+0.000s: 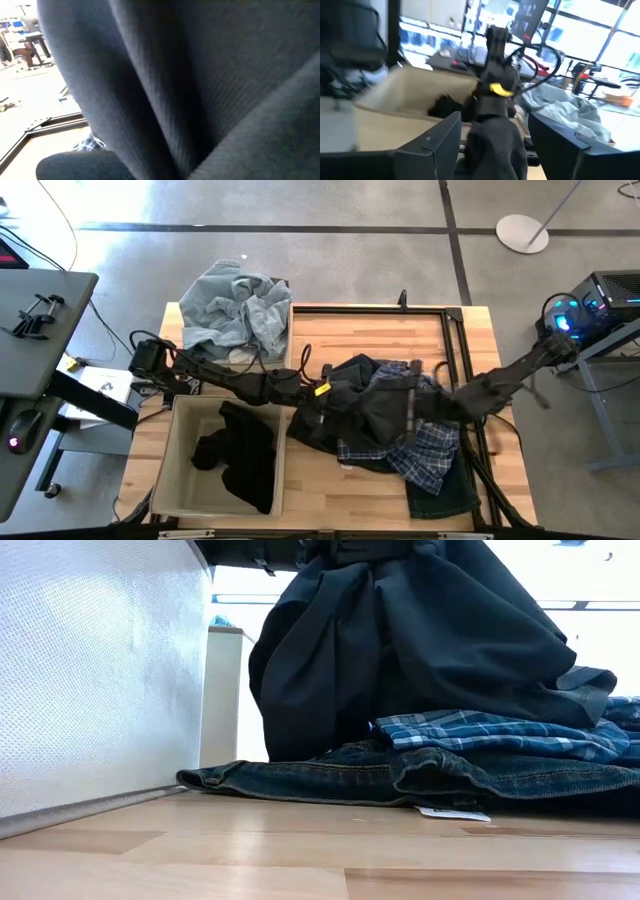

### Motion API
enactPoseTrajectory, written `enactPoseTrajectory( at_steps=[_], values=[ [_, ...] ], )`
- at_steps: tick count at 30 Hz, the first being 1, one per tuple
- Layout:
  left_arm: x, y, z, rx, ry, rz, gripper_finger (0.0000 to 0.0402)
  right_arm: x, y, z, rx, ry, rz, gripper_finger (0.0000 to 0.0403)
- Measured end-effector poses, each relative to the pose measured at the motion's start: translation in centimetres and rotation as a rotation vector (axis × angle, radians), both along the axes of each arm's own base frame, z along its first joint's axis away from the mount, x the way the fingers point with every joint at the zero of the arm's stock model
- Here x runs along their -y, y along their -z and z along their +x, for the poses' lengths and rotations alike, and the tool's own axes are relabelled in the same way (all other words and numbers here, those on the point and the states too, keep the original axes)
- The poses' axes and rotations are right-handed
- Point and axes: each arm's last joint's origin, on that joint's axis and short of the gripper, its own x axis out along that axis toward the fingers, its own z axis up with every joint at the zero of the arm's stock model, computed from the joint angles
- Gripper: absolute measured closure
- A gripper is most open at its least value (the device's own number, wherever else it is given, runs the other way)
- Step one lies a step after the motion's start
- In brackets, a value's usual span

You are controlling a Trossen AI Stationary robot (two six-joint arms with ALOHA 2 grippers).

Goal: Sort clothes
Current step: Put the dark blue jeans into the bottom brown laundry organizer

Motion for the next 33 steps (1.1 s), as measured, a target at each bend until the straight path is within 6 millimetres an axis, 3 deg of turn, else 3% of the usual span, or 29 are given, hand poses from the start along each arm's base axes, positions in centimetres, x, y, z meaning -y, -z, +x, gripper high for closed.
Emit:
enactPoseTrajectory(
  at_steps=[6,10,14,18,25,29,33],
  values=[
    [0.5,-1.5,-0.3,0.119,0.013,0.04,0.0392,0.2,-1.0,-3.3,-0.01,-0.067,0.113,0.0182],
    [0.4,-6.1,-1.7,0.275,0.009,0.118,0.0392,-0.1,0.0,-3.6,-0.082,-0.022,0.13,0.0182],
    [1.0,-11.9,-5.0,0.377,0.1,0.233,0.0392,-0.7,1.6,-3.3,-0.161,0.083,0.099,0.0182],
    [3.4,-15.7,-8.9,0.322,0.306,0.375,0.0392,-1.2,3.1,-2.6,-0.231,0.139,0.097,0.0182],
    [7.3,-23.9,-16.4,0.133,0.098,0.441,0.0393,-2.4,5.3,-1.2,-0.316,0.171,0.064,0.0182],
    [8.4,-25.8,-18.9,-0.011,0.083,0.311,0.0393,-2.6,5.8,-0.9,-0.333,0.174,0.045,0.0182],
    [9.3,-24.4,-20.1,-0.174,0.117,0.146,0.0393,-2.6,5.8,-0.9,-0.327,0.186,0.053,0.0182]
  ],
)
